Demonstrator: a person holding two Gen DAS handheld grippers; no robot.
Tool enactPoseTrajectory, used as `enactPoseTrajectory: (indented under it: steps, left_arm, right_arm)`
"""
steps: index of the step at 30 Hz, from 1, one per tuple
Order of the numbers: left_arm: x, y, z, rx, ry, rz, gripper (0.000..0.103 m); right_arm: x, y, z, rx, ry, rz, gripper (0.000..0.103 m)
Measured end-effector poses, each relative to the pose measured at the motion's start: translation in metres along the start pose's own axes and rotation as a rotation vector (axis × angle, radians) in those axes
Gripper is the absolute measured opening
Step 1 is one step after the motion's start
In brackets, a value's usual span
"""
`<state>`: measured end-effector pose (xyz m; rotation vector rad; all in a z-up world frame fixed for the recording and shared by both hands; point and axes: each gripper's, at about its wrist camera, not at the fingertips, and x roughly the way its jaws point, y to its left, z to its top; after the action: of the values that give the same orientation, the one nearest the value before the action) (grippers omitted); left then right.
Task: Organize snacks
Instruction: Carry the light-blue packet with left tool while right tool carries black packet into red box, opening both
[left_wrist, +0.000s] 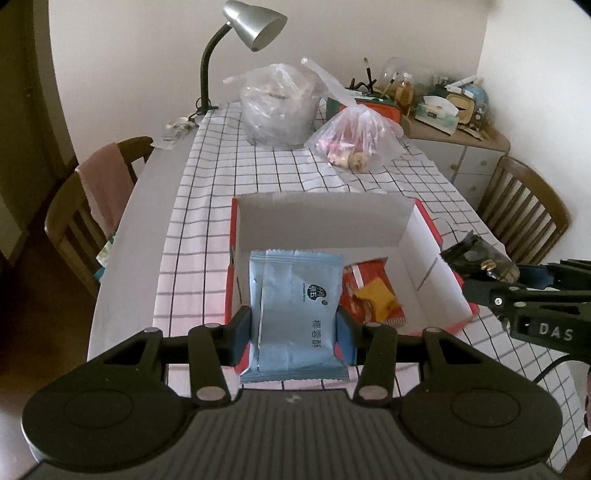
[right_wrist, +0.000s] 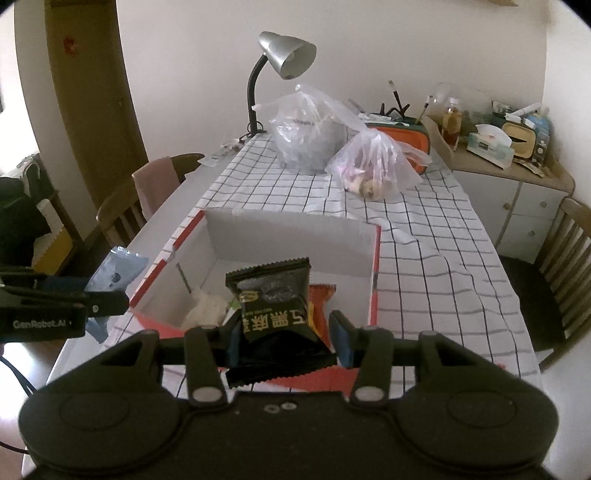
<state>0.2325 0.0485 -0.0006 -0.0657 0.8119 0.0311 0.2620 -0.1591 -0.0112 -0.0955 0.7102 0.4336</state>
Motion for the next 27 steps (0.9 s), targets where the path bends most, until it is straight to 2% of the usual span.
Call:
enactPoseTrajectory:
  steps: [15,27]
  left_arm:
    - [0.096,0.003,0.038,0.005,0.160,0.014,0.047]
    - [0.157,0.007,0.042,0.016,0.286,0.031,0.047]
  right_arm:
    - [0.102,-0.018,0.026,-0.026,0.136,-0.038,0.046]
    - [0.163,-0.017,0.022,-0.062,0.252,-0.016,0.046]
